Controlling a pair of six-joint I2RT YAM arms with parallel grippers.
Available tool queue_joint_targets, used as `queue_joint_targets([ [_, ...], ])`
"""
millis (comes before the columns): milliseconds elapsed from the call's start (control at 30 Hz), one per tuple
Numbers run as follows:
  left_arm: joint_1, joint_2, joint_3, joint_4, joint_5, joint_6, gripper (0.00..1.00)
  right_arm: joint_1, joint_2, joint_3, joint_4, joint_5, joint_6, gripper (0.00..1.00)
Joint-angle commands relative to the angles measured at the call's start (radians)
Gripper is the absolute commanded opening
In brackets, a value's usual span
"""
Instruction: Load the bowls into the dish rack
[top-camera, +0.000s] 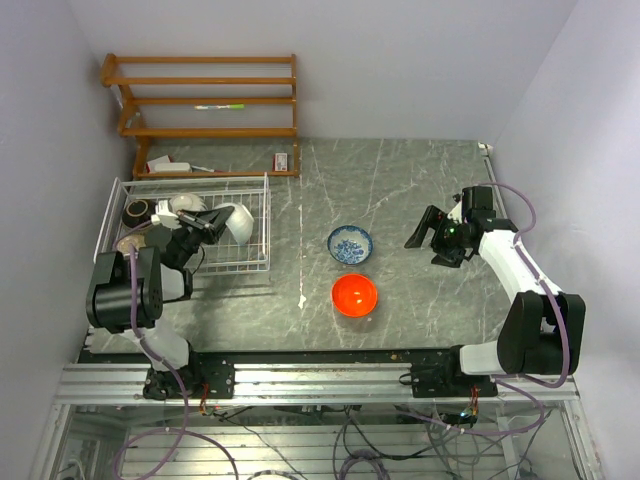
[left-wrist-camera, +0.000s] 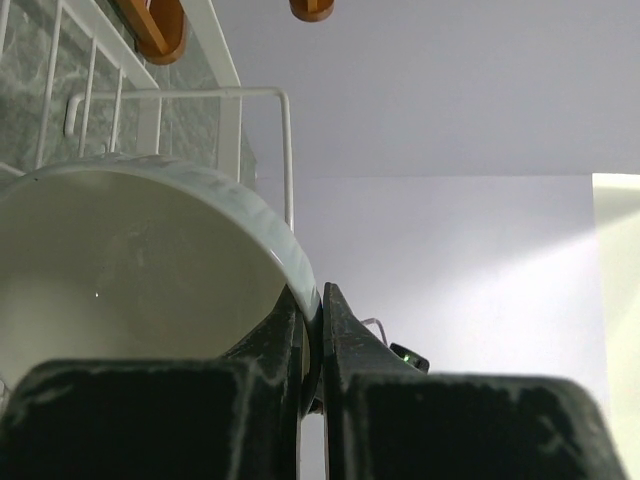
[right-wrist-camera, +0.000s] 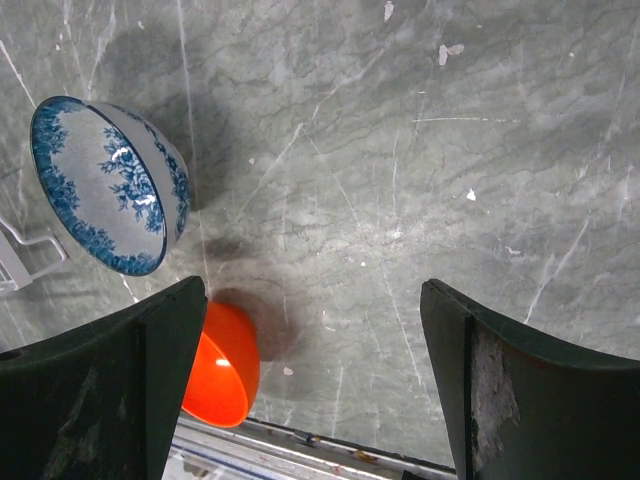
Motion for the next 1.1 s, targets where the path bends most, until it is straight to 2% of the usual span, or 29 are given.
queue_joint_targets([
  [0,0.023,-0.003,-0.086,-0.145,0.029,0.124,0.15,0.0,0.001,-0.011,0.018,0.009,-0.01,0.88],
  [333,0.086,-0.096,-0.144,-0.34,0.075,0.266,0.23,0.0,0.002,-0.011,0.016,0.006,-0.016,0.88],
  [500,0.119,-0.162,-0.156,-0.512,0.074,0.359,0.28,0.0,-0.003,-0.022,0.018,0.007,-0.015,0.88],
  [600,0.136,-0.21,-0.147,-0.62,0.07,0.426,0.32,0.0,-0.007,-0.03,0.022,0.007,-0.015,0.88],
  [867,0.186,-0.31,-0.079,-0.894,0.068,0.573,0.34,-0.001,-0.01,-0.043,0.029,0.005,-0.013,0.88],
  [1067,0.214,-0.354,-0.03,-1.031,0.07,0.656,0.35,0.0,-0.009,-0.052,0.038,-0.003,-0.011,0.88],
])
